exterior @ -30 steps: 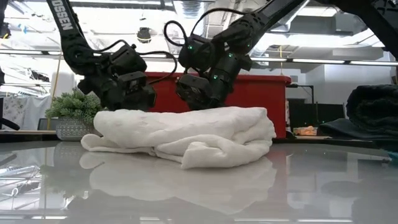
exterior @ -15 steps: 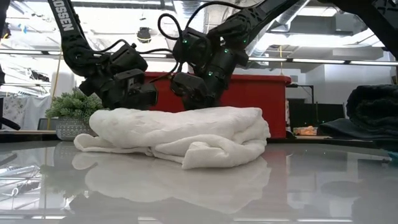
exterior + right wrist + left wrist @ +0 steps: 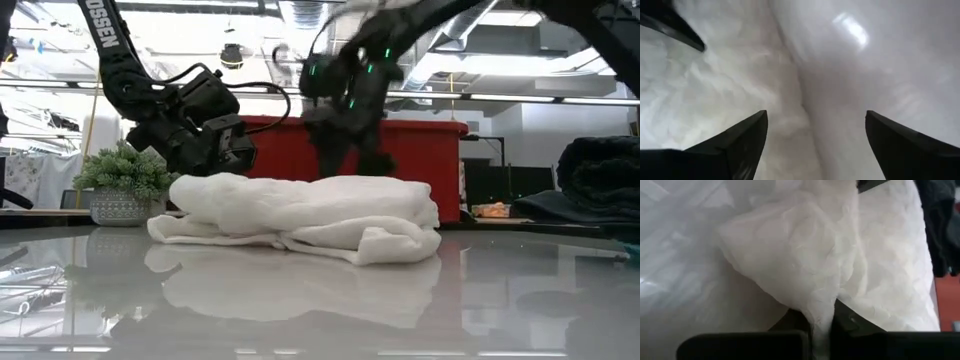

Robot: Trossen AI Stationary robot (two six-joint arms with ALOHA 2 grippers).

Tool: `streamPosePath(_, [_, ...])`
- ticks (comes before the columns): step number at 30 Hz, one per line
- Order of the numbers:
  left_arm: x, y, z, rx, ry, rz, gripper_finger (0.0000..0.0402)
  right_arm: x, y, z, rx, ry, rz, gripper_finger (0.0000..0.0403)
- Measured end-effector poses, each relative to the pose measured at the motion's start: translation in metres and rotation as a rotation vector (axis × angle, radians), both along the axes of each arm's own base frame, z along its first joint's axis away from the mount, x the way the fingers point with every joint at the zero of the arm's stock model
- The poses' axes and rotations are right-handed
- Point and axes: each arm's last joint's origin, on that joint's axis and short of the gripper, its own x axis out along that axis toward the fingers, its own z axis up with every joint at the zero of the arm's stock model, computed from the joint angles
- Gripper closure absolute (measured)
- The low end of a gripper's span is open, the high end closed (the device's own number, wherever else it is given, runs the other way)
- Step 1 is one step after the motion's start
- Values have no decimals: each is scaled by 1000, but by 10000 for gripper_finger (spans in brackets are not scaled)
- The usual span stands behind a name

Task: Fold Laundry from Bin
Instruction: Stack the white t-shirt on top of the black shorts

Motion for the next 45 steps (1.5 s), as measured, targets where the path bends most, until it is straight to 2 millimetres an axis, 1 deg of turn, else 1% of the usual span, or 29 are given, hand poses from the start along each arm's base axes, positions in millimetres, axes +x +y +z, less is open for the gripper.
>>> streamPosePath(3, [0, 0, -1, 8, 16, 18, 394, -12, 13, 27, -155, 42, -36, 49])
streamPosePath(5, [0, 1, -1, 3, 23, 43, 394, -24, 23, 44, -199, 81, -117, 53])
streamPosePath(8, [0, 1, -1, -9, 27, 63, 394, -39, 51, 64, -219, 105, -266, 57])
streamPosePath(11, [0, -1, -1, -11, 30, 67, 394, -53, 88, 75, -222, 108, -393, 57])
streamPosePath(13, [1, -2, -1, -8, 32, 66, 394, -59, 110, 68, -174, 80, -495, 57])
streamPosePath(15, [1, -2, -1, -7, 32, 67, 394, -61, 130, 54, -113, 33, -576, 58])
streamPosePath(16, [1, -2, -1, -7, 32, 68, 394, -61, 136, 44, -88, 15, -612, 58])
streamPosePath(19, [1, -2, -1, -11, 32, 66, 394, -67, 149, 15, -25, 21, -698, 58])
streamPosePath(21, [1, -2, -1, -13, 31, 65, 394, -72, 154, 2, 1, 31, -761, 57])
streamPosePath(24, [1, -2, -1, -14, 31, 65, 394, -79, 163, -7, 0, 30, -852, 57])
streamPosePath(26, [1, -2, -1, -13, 31, 64, 394, -78, 168, -10, 17, 3, -872, 57])
streamPosePath(29, [1, -2, -1, -11, 31, 63, 392, -76, 172, -17, 63, -38, -898, 57])
streamPosePath(32, [1, -2, -1, -10, 30, 62, 390, -78, 174, -30, 97, -65, -930, 57])
streamPosePath(36, [1, -2, -1, -10, 31, 62, 390, -85, 172, -47, 109, -81, -1000, 57])
streamPosePath(41, [1, -2, -1, -14, 26, 68, 389, -82, 165, -58, 185, -185, -997, 60])
streamPosePath(43, [1, -2, 0, -22, 21, 77, 389, -83, 161, -62, 199, -198, -1006, 70])
streamPosePath(45, [2, -2, 0, -26, 15, 82, 389, -83, 158, -62, 192, -193, -1001, 92])
